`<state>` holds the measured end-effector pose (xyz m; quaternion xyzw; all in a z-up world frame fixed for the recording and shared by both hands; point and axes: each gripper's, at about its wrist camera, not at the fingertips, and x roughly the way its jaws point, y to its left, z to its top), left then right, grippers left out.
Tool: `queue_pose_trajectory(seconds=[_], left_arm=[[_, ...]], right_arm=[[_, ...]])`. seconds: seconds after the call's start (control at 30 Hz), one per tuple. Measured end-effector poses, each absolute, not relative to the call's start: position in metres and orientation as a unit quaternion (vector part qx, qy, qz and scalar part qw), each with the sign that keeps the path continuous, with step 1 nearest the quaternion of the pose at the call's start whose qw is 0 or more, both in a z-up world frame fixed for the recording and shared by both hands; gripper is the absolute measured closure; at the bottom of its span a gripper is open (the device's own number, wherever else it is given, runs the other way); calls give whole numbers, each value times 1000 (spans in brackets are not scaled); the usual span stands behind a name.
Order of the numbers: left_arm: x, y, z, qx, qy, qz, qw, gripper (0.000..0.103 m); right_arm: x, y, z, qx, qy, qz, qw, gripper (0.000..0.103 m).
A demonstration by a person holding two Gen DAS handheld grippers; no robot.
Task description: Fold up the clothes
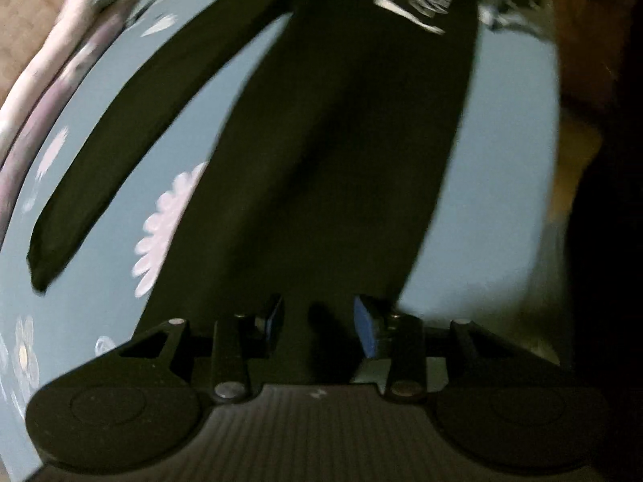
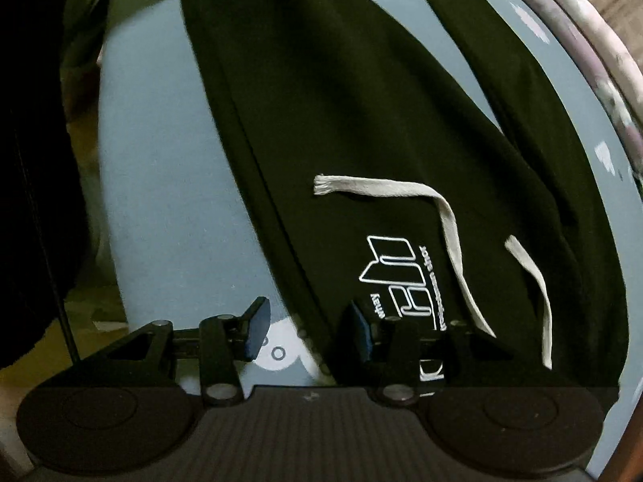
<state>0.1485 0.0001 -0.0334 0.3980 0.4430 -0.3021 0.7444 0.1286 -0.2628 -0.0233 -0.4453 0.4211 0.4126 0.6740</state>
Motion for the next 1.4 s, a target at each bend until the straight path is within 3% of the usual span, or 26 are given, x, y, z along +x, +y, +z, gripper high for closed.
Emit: queue_pose_trajectory(seconds=[0.07, 0.13, 0.17, 0.2, 0.23, 0.57, 0.7, 0.93, 1.0, 1.1, 1.13, 1.2, 1.23, 1.27, 1.33, 1.4], left_arm=[[145, -6, -39, 408, 443, -307, 737, 63], [141, -12, -39, 418, 432, -318, 733, 62], [139, -16, -39, 423, 425, -324, 731, 54], [137, -19, -39, 428, 418, -330, 730, 48], [137, -23, -39, 426, 415, -337, 730, 46], [152, -65, -56, 437, 368, -364, 735, 44], [139, -73, -59, 468, 343, -351, 735, 37], [124, -38, -67, 547, 324, -264, 726, 37], [113, -31, -74, 588, 299, -242, 711, 37], [101, -24, -84, 624, 268, -213, 703, 38], [98, -23, -87, 630, 257, -207, 703, 39], [93, -24, -93, 639, 245, -201, 701, 50], [93, -26, -95, 639, 250, -201, 699, 71], [93, -29, -96, 639, 254, -202, 697, 98], [92, -28, -91, 628, 269, -210, 700, 100], [95, -25, -82, 622, 279, -224, 697, 101]], right_arm=[[128, -260, -23, -459, 407, 411, 674, 55], [127, -257, -23, -476, 394, 409, 672, 62], [127, -256, -23, -480, 391, 409, 670, 71], [128, -256, -23, -480, 391, 412, 669, 88], [129, -255, -22, -475, 393, 414, 670, 94], [163, -274, 7, -359, 428, 409, 722, 95], [163, -273, 8, -338, 431, 408, 730, 95], [153, -284, 1, -362, 420, 410, 724, 94], [146, -285, -3, -387, 409, 408, 718, 83], [129, -282, -17, -453, 374, 400, 703, 80], [122, -281, -22, -478, 358, 397, 698, 80], [109, -280, -30, -519, 328, 389, 687, 79], [105, -279, -32, -530, 319, 385, 685, 79], [102, -277, -32, -539, 315, 382, 682, 80], [100, -276, -29, -548, 311, 378, 678, 95], [104, -277, -21, -547, 305, 373, 685, 96]])
